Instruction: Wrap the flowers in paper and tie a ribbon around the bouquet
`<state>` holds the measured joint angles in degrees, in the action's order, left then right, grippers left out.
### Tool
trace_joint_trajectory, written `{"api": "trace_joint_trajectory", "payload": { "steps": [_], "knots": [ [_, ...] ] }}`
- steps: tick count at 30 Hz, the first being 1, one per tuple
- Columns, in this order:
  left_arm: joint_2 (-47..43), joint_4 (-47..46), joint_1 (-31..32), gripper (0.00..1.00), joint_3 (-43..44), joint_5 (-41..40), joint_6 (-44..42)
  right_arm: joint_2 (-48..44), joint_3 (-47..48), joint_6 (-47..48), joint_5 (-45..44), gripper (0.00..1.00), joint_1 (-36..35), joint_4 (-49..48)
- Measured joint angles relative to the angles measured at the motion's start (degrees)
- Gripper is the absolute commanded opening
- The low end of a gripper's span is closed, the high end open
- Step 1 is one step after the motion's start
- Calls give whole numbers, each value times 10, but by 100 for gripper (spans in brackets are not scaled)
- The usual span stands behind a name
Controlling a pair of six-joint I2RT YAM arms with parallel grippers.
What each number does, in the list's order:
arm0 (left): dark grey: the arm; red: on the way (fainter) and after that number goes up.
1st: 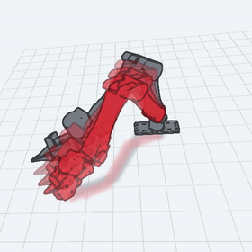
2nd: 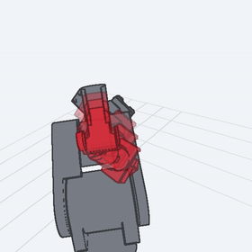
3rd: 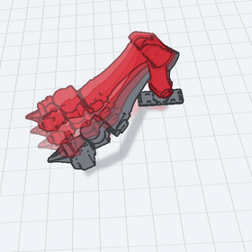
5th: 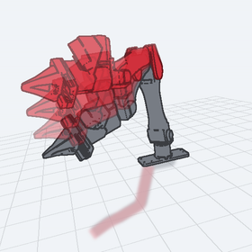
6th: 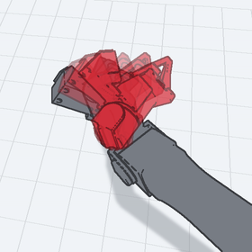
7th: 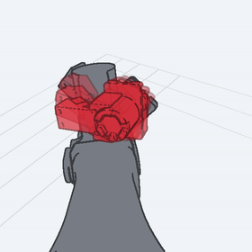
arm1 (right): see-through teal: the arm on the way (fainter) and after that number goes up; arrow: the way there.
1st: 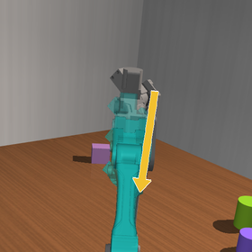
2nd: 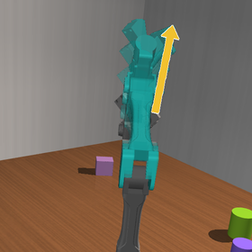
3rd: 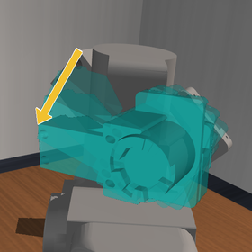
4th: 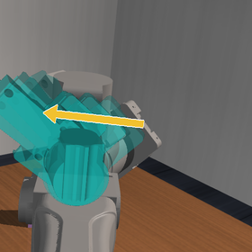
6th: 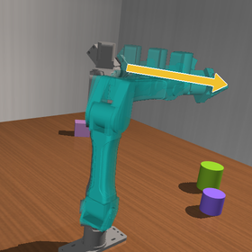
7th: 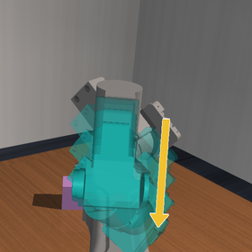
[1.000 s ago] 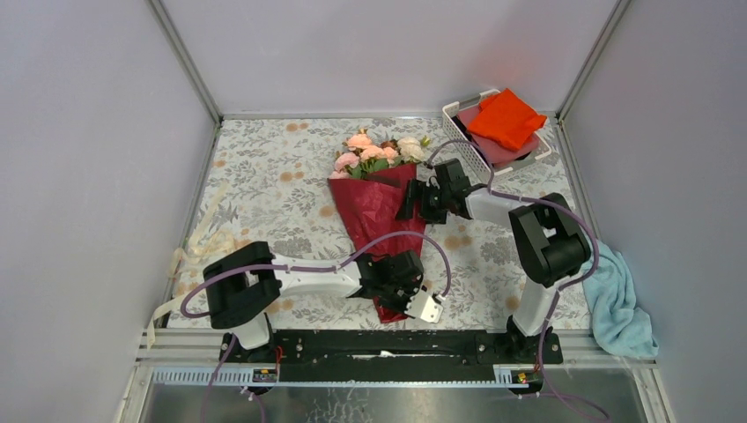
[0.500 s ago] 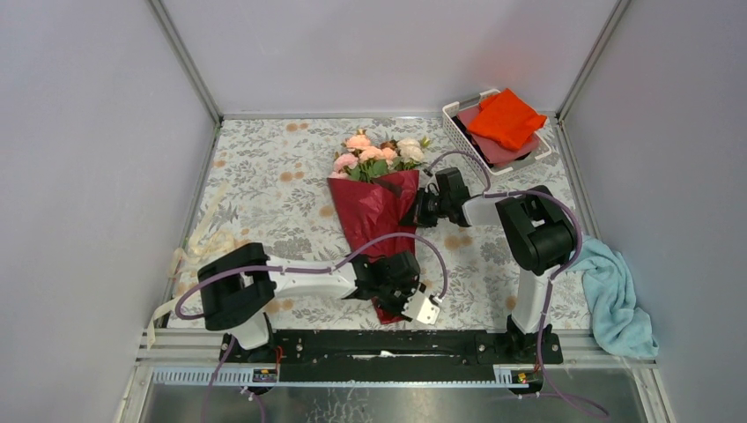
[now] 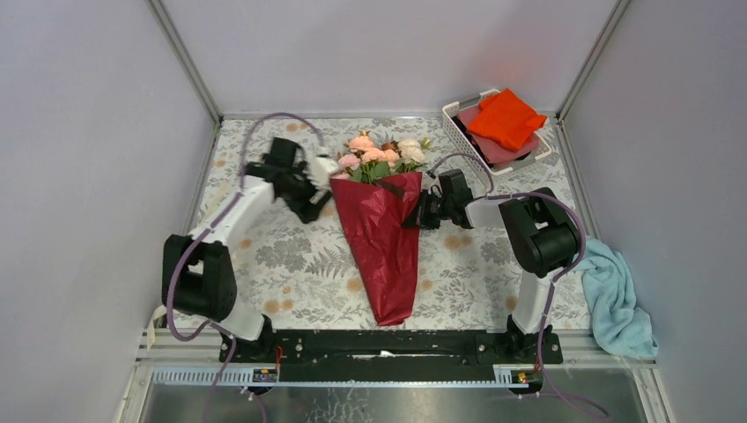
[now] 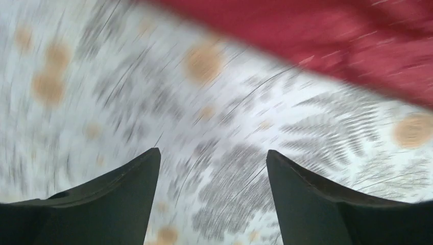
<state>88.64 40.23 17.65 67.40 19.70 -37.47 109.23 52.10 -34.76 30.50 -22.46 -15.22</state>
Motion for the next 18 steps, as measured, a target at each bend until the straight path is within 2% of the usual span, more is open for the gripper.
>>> {"api": "trace_joint_trajectory", "payload": {
  "steps": [4, 6, 8, 12, 18],
  "knots": [
    [-3, 18, -200, 82, -2, -44, 30, 0, 0, 3, 0, 0, 0, 0],
    [19, 19, -301, 81, 5, -76, 48, 0, 0, 5, 0, 0, 0, 1],
    [58, 17, -376, 81, 23, -99, 66, 0, 1, 6, 0, 0, 0, 2],
    [138, 6, -457, 81, 57, -127, 97, -1, 1, 10, 0, 0, 0, 5],
    [189, -14, -499, 82, 58, -151, 122, -12, 1, 24, -11, 0, 0, 28]
  ]
}}
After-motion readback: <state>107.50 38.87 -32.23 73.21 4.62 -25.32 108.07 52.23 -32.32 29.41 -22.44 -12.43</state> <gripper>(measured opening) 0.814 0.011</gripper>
